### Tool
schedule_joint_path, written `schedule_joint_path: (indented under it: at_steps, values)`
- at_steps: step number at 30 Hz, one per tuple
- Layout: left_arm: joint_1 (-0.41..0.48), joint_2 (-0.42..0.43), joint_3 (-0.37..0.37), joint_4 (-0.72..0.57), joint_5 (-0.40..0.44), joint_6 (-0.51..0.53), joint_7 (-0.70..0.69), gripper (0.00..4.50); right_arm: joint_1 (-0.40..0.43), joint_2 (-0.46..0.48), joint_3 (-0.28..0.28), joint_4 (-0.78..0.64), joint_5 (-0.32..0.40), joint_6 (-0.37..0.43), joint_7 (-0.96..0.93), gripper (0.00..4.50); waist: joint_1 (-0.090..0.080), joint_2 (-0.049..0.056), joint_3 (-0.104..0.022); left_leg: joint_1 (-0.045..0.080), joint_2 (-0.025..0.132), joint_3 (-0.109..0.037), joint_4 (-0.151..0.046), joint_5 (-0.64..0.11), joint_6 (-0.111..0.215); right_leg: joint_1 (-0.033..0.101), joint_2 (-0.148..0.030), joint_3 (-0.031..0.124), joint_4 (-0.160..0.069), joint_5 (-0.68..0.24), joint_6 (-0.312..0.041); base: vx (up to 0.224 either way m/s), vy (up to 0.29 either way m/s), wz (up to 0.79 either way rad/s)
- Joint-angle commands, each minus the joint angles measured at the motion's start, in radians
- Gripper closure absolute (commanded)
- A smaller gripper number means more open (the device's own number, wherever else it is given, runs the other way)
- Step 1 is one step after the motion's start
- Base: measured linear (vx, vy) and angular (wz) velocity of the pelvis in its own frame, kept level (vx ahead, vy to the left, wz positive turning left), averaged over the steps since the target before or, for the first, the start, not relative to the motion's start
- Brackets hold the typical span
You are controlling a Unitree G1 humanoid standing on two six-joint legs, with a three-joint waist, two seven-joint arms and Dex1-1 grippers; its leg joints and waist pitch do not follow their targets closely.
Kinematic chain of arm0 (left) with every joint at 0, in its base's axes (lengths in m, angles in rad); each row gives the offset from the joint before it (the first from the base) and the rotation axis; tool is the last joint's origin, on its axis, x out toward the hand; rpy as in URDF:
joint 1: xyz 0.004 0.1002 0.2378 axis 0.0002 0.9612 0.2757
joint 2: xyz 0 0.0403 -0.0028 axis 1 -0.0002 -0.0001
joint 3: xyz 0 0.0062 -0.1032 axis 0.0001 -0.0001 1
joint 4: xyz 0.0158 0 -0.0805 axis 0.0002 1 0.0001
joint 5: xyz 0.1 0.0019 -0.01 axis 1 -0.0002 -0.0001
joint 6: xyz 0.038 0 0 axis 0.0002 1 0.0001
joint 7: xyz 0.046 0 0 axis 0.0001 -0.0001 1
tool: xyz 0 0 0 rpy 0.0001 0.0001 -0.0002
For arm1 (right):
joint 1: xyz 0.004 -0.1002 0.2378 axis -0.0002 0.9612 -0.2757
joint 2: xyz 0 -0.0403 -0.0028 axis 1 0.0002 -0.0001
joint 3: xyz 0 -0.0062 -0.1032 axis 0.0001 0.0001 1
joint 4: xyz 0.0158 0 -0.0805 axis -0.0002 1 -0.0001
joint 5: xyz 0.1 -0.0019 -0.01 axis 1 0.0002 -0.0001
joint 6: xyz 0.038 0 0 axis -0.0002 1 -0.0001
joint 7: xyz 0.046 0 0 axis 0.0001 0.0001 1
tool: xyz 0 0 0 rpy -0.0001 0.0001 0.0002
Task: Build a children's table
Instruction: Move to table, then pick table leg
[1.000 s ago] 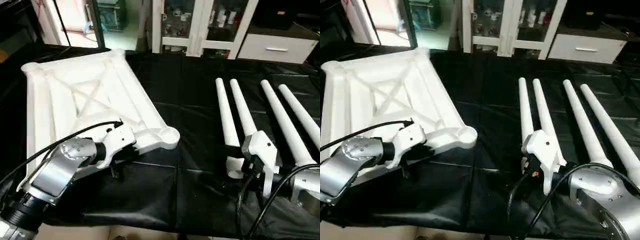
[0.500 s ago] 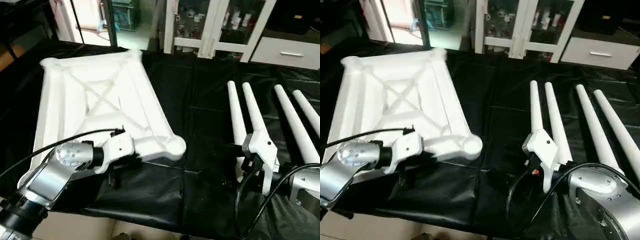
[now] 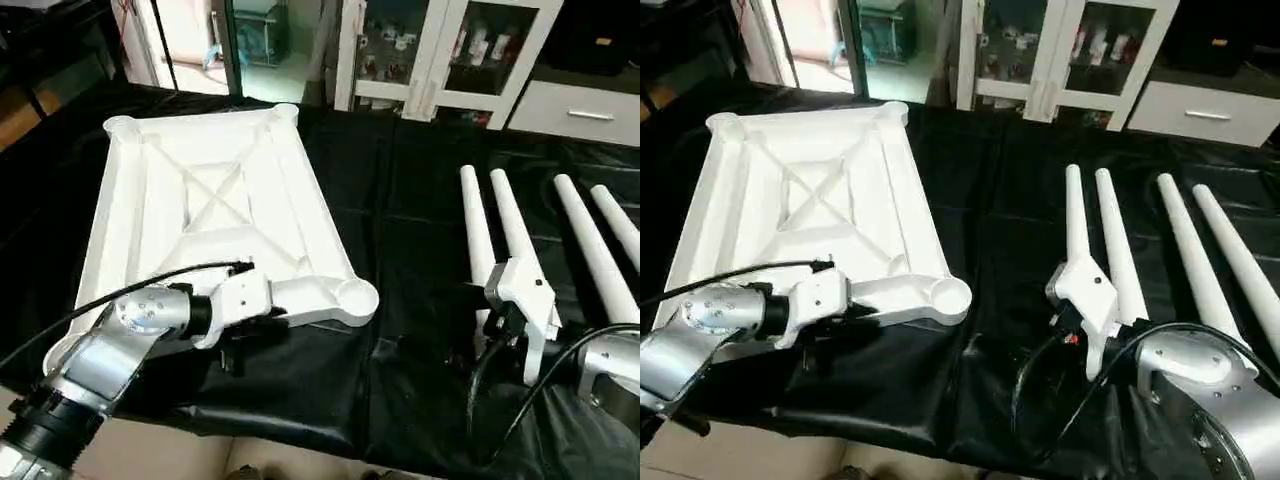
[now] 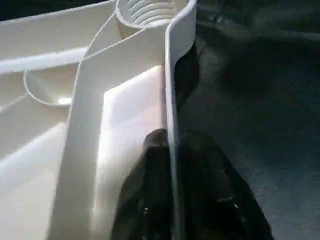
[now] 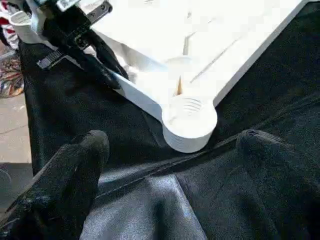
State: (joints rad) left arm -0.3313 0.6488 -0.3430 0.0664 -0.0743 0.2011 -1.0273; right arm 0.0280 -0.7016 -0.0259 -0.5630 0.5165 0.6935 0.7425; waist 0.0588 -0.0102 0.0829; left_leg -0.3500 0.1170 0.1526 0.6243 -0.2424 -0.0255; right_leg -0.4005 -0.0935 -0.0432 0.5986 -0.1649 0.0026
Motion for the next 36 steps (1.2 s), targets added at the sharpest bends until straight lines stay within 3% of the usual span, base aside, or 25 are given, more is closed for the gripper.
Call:
schedule_joint_path:
  at_steps: [1,4,5,10,11,12,13,15,16,17,19,21,23,24,25,26,27,28,30,31,33,34,36]
  values:
    - [-0.005,0.005,0.026,-0.065,-0.045,0.034,-0.029,3.54,-0.002,-0.001,0.001,0.009,0.000,-0.013,-0.002,0.00,0.000,-0.003,-0.065,0.002,0.102,-0.033,-0.095,-0.144,0.027,0.047,-0.075,0.049,-0.054,-0.234,-0.259,0.000,0.000,0.00]
    - [0.005,0.013,0.053,-0.130,-0.106,0.079,-0.053,3.39,-0.001,0.003,0.000,0.009,0.000,-0.011,0.000,0.00,0.000,-0.005,-0.065,0.000,0.100,-0.031,-0.094,-0.124,0.037,0.047,-0.072,0.049,-0.052,-0.206,-0.266,0.000,0.000,0.00]
    - [0.006,0.013,0.062,-0.148,-0.122,0.086,-0.053,3.26,-0.003,0.005,0.001,0.009,0.001,-0.010,-0.001,0.00,0.001,-0.001,-0.065,-0.001,0.100,-0.032,-0.094,-0.123,0.040,0.047,-0.071,0.048,-0.051,-0.203,-0.269,0.000,0.000,0.00]
    - [0.008,0.007,0.114,-0.226,-0.196,0.156,-0.047,2.76,-0.017,0.021,-0.016,0.004,0.026,0.016,-0.020,0.00,0.000,0.000,-0.063,-0.001,0.098,-0.030,-0.094,-0.151,0.029,0.048,-0.069,0.048,-0.055,-0.247,-0.263,0.000,0.000,0.00]
    - [0.005,-0.003,0.131,-0.239,-0.206,0.163,-0.032,2.62,-0.028,0.032,-0.028,0.003,0.041,0.034,-0.036,0.00,-0.001,0.005,-0.064,0.000,0.098,-0.032,-0.094,-0.160,0.023,0.048,-0.068,0.048,-0.056,-0.259,-0.258,0.000,0.000,0.00]
    - [-0.013,-0.030,0.165,-0.263,-0.225,0.228,0.024,2.56,-0.092,0.069,-0.039,0.037,0.007,0.063,-0.126,0.00,0.000,0.009,-0.064,0.000,0.096,-0.033,-0.094,-0.165,0.021,0.048,-0.067,0.047,-0.056,-0.265,-0.257,0.000,0.000,0.00]
    - [-0.018,-0.037,0.172,-0.268,-0.229,0.247,0.039,2.52,-0.109,0.078,-0.041,0.047,-0.006,0.068,-0.149,0.00,-0.008,0.005,-0.064,-0.003,0.092,-0.033,-0.093,-0.162,0.003,0.047,-0.065,0.045,-0.055,-0.282,-0.260,0.000,0.000,0.00]
    - [-0.042,-0.084,0.189,-0.259,-0.214,0.292,0.128,2.44,-0.193,0.126,-0.058,0.116,-0.052,0.134,-0.267,0.00,-0.007,0.008,-0.065,0.005,0.092,-0.030,-0.091,-0.177,-0.015,0.043,-0.063,0.046,-0.059,-0.312,-0.245,0.000,0.000,0.00]
    - [-0.052,-0.112,0.188,-0.253,-0.205,0.294,0.169,2.44,-0.248,0.165,-0.081,0.163,-0.063,0.182,-0.337,0.00,-0.013,0.006,-0.062,-0.002,0.085,-0.032,-0.093,-0.189,-0.022,0.045,-0.059,0.043,-0.063,-0.344,-0.237,0.000,0.000,0.00]
    - [-0.059,-0.139,0.185,-0.249,-0.200,0.305,0.203,2.44,-0.298,0.200,-0.106,0.210,-0.066,0.225,-0.395,0.00,-0.015,0.008,-0.067,0.004,0.083,-0.029,-0.089,-0.195,-0.031,0.040,-0.058,0.043,-0.065,-0.364,-0.228,0.000,0.000,0.00]
    - [-0.062,-0.201,0.163,-0.252,-0.191,0.312,0.258,2.44,-0.392,0.230,-0.127,0.311,-0.075,0.274,-0.453,0.00,-0.021,0.004,-0.072,0.002,0.079,-0.029,-0.085,-0.183,-0.037,0.041,-0.057,0.042,-0.065,-0.370,-0.226,0.000,0.000,0.00]
    - [-0.057,-0.219,0.139,-0.267,-0.181,0.314,0.265,2.44,-0.444,0.232,-0.114,0.373,-0.110,0.277,-0.488,0.00,-0.019,0.004,-0.075,-0.002,0.082,-0.021,-0.083,-0.129,-0.024,0.043,-0.051,0.045,-0.058,-0.264,-0.234,0.000,0.000,0.00]
    - [-0.052,-0.229,0.124,-0.287,-0.185,0.331,0.261,2.44,-0.494,0.241,-0.115,0.437,-0.145,0.283,-0.544,0.00,-0.019,0.004,-0.080,-0.007,0.082,-0.022,-0.081,-0.088,-0.015,0.050,-0.051,0.043,-0.050,-0.214,-0.236,0.000,0.000,0.00]
    - [-0.052,-0.230,0.123,-0.290,-0.187,0.334,0.259,2.44,-0.500,0.242,-0.116,0.444,-0.149,0.284,-0.551,0.00,-0.021,-0.006,-0.080,-0.009,0.083,-0.020,-0.081,-0.079,-0.011,0.051,-0.052,0.043,-0.051,-0.209,-0.236,0.000,0.000,0.00]
    - [-0.050,-0.229,0.119,-0.300,-0.195,0.344,0.251,2.44,-0.522,0.245,-0.122,0.473,-0.166,0.302,-0.578,0.00,-0.019,-0.004,-0.081,-0.010,0.082,-0.020,-0.080,-0.055,-0.007,0.053,-0.054,0.042,-0.047,-0.205,-0.242,0.000,0.000,0.00]
    - [-0.048,-0.225,0.114,-0.313,-0.204,0.355,0.240,2.44,-0.551,0.247,-0.126,0.511,-0.178,0.322,-0.597,0.00,-0.021,-0.006,-0.082,-0.010,0.080,-0.018,-0.078,-0.044,-0.004,0.052,-0.052,0.042,-0.047,-0.201,-0.244,0.000,0.000,0.00]
    - [-0.040,-0.209,0.103,-0.338,-0.214,0.357,0.213,2.44,-0.590,0.243,-0.133,0.564,-0.181,0.371,-0.601,0.00,-0.023,-0.015,-0.081,-0.011,0.080,-0.016,-0.077,-0.039,0.001,0.052,-0.051,0.041,-0.049,-0.208,-0.247,0.000,0.000,0.00]
    - [-0.037,-0.202,0.100,-0.347,-0.219,0.357,0.203,2.44,-0.599,0.241,-0.134,0.578,-0.179,0.388,-0.599,0.00,-0.023,-0.011,-0.080,-0.012,0.080,-0.017,-0.077,-0.041,0.005,0.053,-0.053,0.040,-0.046,-0.223,-0.248,0.000,0.000,0.00]
    - [-0.026,-0.187,0.095,-0.382,-0.242,0.373,0.179,2.44,-0.634,0.252,-0.149,0.631,-0.176,0.440,-0.618,0.00,-0.026,-0.022,-0.076,-0.012,0.083,-0.013,-0.077,-0.051,0.010,0.050,-0.053,0.041,-0.049,-0.239,-0.242,0.000,0.000,0.00]
    - [-0.026,-0.187,0.095,-0.382,-0.242,0.373,0.179,2.44,-0.634,0.252,-0.149,0.631,-0.176,0.440,-0.618,0.00,-0.024,-0.015,-0.076,-0.012,0.082,-0.013,-0.077,-0.053,0.008,0.050,-0.052,0.040,-0.048,-0.255,-0.239,0.000,0.000,0.00]
    - [-0.011,-0.158,0.077,-0.431,-0.265,0.392,0.144,2.44,-0.662,0.254,-0.134,0.716,-0.170,0.491,-0.602,0.00,-0.026,-0.018,-0.074,-0.008,0.084,-0.011,-0.078,-0.072,0.000,0.044,-0.051,0.040,-0.050,-0.286,-0.229,0.000,0.000,0.00]
    - [-0.009,-0.154,0.074,-0.441,-0.268,0.396,0.139,2.44,-0.666,0.254,-0.127,0.735,-0.169,0.504,-0.597,0.00,-0.027,-0.025,-0.074,-0.007,0.084,-0.010,-0.078,-0.076,-0.001,0.043,-0.051,0.040,-0.051,-0.289,-0.228,0.000,0.000,0.00]
    - [-0.002,-0.145,0.065,-0.471,-0.273,0.412,0.131,2.44,-0.683,0.282,-0.144,0.804,-0.154,0.543,-0.584,0.00,-0.026,-0.022,-0.072,-0.006,0.085,-0.009,-0.079,-0.078,-0.006,0.042,-0.052,0.041,-0.052,-0.295,-0.226,0.000,0.000,0.00]
